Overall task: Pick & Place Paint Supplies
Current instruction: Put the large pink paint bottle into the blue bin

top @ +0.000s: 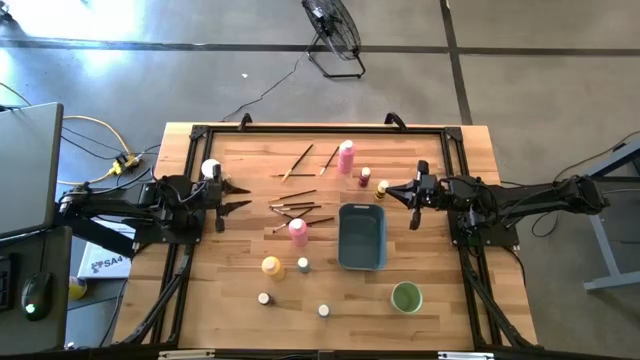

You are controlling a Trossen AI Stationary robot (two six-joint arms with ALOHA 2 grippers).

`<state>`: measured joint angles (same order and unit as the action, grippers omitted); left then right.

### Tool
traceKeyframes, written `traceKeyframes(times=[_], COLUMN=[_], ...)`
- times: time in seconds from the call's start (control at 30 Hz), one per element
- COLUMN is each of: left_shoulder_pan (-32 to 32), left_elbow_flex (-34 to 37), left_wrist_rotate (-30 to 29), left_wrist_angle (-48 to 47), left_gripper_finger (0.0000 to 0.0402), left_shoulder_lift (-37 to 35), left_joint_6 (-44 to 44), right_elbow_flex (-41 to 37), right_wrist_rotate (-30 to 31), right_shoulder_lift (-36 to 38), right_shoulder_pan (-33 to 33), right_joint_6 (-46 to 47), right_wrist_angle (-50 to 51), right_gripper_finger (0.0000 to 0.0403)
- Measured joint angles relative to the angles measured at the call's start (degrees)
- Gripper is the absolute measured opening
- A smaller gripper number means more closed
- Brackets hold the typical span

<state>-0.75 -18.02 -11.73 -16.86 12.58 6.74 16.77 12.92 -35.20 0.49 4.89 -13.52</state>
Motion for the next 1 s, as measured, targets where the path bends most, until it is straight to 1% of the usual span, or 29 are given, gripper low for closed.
traceKeyframes(times=[0.13,1.0], left_shoulder_pan=[0.0,0.0], left_elbow_flex=[0.0,-0.02], left_wrist_rotate=[1.18,0.69], left_wrist_angle=[-0.01,0.28], left_gripper_finger=[0.012,0.012], left_shoulder_lift=[0.0,0.0], left_joint_6=[-0.11,-1.11], right_elbow_flex=[-0.01,-0.01], right_wrist_rotate=[0.01,0.01], right_shoulder_lift=[0.02,0.02], right_shoulder_pan=[0.0,0.0], right_joint_6=[0.01,-0.2], right_wrist_angle=[-0.01,-0.02], right_gripper_finger=[0.0002,0.0002])
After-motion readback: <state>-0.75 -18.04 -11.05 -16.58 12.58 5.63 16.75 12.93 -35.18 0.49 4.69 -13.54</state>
